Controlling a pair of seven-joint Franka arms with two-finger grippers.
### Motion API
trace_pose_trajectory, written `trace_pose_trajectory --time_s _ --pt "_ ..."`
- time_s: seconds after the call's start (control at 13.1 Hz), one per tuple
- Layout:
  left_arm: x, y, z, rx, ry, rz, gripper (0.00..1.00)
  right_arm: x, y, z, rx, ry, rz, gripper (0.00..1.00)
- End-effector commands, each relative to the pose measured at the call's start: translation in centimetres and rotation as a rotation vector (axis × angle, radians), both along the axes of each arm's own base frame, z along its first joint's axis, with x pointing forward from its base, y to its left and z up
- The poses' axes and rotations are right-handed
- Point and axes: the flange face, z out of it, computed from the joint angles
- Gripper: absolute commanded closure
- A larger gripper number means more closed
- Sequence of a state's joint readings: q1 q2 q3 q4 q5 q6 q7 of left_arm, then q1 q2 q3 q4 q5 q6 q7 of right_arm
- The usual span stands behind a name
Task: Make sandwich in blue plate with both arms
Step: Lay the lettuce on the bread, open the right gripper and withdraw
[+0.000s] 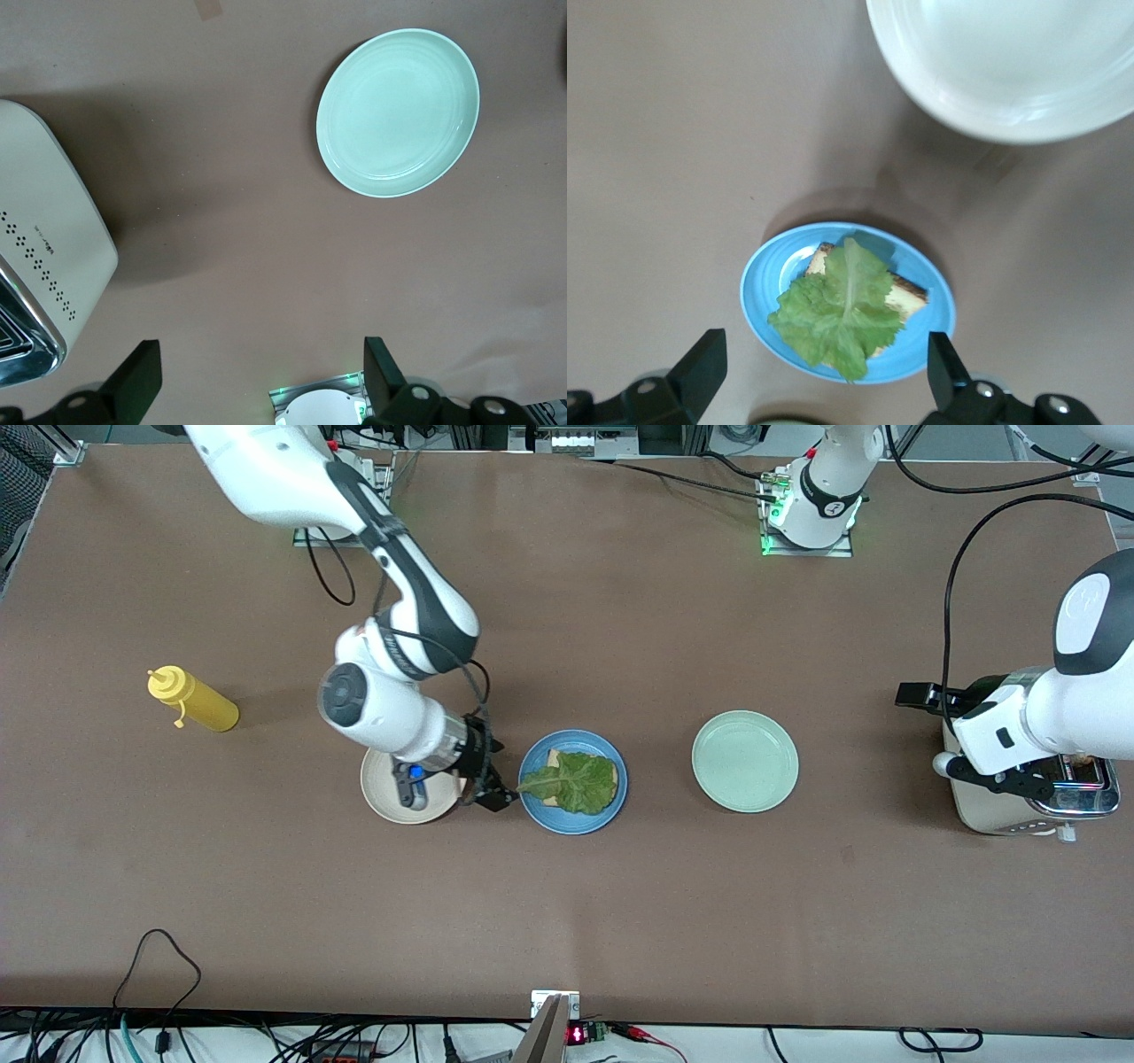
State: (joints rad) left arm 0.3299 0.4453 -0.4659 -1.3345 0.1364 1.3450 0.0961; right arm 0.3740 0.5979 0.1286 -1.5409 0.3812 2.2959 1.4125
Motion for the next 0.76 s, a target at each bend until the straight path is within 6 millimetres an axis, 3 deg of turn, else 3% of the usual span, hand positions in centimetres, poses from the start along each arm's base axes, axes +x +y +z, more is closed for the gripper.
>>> trace_pose_trajectory --time_s 0.0,0.3,0.46,0.69 --pt "0.4 0.0 0.3 0.016 -0.012 0.0 0.0 -1.1 -4.7 3.5 -0.013 -0.022 0.096 0.0" --pt "0.4 0.0 0.4 0.016 -0.013 0.0 0.0 -2.1 -13.6 8.2 -0.023 -0.06 0.316 0.0" --pt "0.4 -0.1 0.4 0.017 -0.013 0.0 0.0 -3.0 -18.5 9.6 -0.028 -0.079 0.413 0.0" --pt "0.4 -0.2 0.4 0.018 -0.014 -0.002 0.0 -5.0 -24.2 10.9 -0.109 -0.097 0.633 0.0"
